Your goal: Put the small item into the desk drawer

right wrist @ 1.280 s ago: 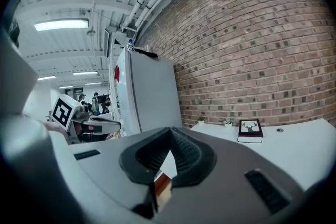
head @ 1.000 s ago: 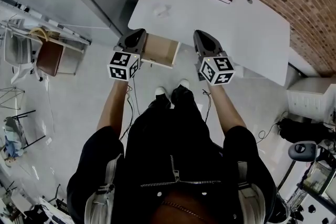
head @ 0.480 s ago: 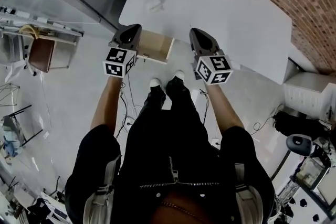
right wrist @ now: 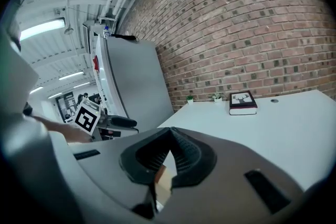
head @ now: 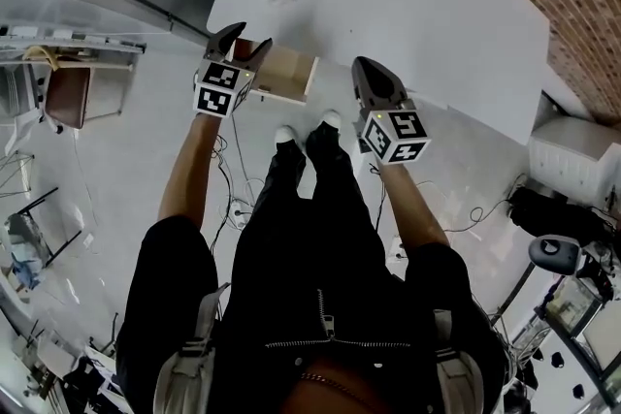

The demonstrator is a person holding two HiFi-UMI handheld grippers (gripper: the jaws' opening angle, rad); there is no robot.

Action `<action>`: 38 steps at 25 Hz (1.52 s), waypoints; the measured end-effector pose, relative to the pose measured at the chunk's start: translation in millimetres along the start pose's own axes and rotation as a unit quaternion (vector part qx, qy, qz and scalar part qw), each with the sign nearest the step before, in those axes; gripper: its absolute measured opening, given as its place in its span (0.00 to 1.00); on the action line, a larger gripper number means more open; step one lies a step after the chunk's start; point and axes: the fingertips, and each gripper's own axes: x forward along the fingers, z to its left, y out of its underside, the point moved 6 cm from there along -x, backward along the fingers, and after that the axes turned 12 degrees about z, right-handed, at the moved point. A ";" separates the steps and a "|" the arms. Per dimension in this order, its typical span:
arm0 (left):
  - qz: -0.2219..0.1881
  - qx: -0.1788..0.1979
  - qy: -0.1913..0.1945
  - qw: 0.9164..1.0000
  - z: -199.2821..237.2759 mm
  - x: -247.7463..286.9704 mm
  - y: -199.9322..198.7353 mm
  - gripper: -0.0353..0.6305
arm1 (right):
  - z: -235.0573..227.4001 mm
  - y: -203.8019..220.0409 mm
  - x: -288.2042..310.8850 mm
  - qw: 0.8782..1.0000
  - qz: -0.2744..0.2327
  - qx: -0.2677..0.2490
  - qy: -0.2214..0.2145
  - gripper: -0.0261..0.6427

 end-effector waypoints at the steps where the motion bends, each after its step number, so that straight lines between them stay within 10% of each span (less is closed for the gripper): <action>1: 0.007 0.005 -0.002 1.000 2.5 6.2 1.0 0.45 | -1.8 2.4 -0.5 1.000 0.002 0.001 0.002 0.05; 16: 0.131 0.129 -0.009 0.983 41.3 108.5 -12.5 0.48 | -34.1 29.3 -7.7 0.998 0.035 0.037 0.033 0.05; 33: 0.245 0.185 -0.019 0.952 72.9 193.3 -6.0 0.50 | -74.9 45.0 -21.1 0.993 0.051 0.082 0.065 0.05; 38: 0.245 0.177 -0.034 0.953 77.6 191.6 -9.8 0.32 | -75.1 46.4 -23.8 0.993 0.051 0.088 0.063 0.05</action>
